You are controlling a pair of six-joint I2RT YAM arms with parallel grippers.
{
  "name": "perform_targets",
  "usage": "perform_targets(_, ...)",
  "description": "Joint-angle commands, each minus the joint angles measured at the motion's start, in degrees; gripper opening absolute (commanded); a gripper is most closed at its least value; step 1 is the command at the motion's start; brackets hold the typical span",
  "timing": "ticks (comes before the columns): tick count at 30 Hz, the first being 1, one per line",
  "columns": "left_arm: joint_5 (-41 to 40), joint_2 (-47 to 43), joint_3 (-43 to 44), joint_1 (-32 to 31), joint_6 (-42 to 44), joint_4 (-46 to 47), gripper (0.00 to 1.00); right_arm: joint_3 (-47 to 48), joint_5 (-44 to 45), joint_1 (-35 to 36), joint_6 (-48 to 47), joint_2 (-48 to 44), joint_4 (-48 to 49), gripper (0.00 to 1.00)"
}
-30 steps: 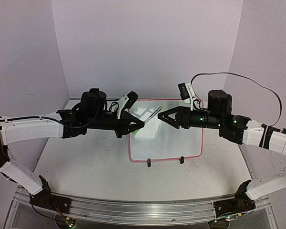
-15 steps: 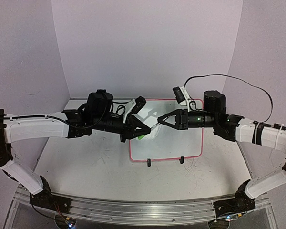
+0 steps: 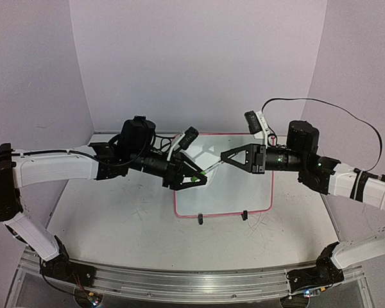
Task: Write a sentence on the whiteboard
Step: Pass from the left arm to the right, then pass from the right arm to the left
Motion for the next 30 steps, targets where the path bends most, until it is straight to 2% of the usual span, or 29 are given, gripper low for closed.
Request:
perform_targets(1, 1.76, -2.66, -1.28, 0.00, -2.29, 3.12, 0.48, -0.37, -0.85, -0.16, -1.46, -1.31, 2.99, 0.00)
perform_targets(6, 2.89, -1.60, -0.18, -0.01, -2.48, 3.20, 0.27, -0.77, -1.08, -0.16, -1.24, -1.74, 3.82, 0.00)
perform_targets(8, 0.27, -2.15, -0.28, -0.02, -1.71, 3.16, 0.13, -1.04, -1.17, -0.16, -1.22, -2.03, 3.73, 0.00)
perform_targets(10, -2.44, -2.99, -0.64, 0.00, 0.71, 2.45, 0.03, -1.23, -1.37, -0.16, -1.31, -2.25, 3.40, 0.00)
perform_targets(11, -4.13, -3.25, -0.58, 0.00, 2.09, 1.54, 0.01, -1.09, -1.33, -0.13, -1.54, -2.33, 2.47, 0.00)
perform_targets(13, -7.36, -3.62, -0.33, 0.00, 4.53, -0.63, 0.00, -0.46, -1.28, -0.15, -2.48, -2.39, -0.22, 0.04)
perform_targets(17, -11.72, -3.51, 0.92, -0.05, 11.30, -5.93, 0.00, 3.01, -0.28, -0.16, -5.83, -1.20, -9.72, 0.45)
perform_targets(19, -12.25, -3.12, 2.01, -0.07, 13.85, -8.68, 0.00, 5.17, 0.19, -0.14, -8.19, -0.11, -15.23, 0.57)
perform_targets(22, -11.65, -2.64, 3.26, -0.02, 16.50, -11.46, 0.00, 7.01, -0.27, -0.16, -10.85, 1.23, -20.84, 0.60)
perform_targets(30, -6.31, -2.17, 4.02, -0.08, 16.97, -12.64, 0.00, 8.64, -6.85, -0.15, -12.86, 5.00, -21.71, 0.60)
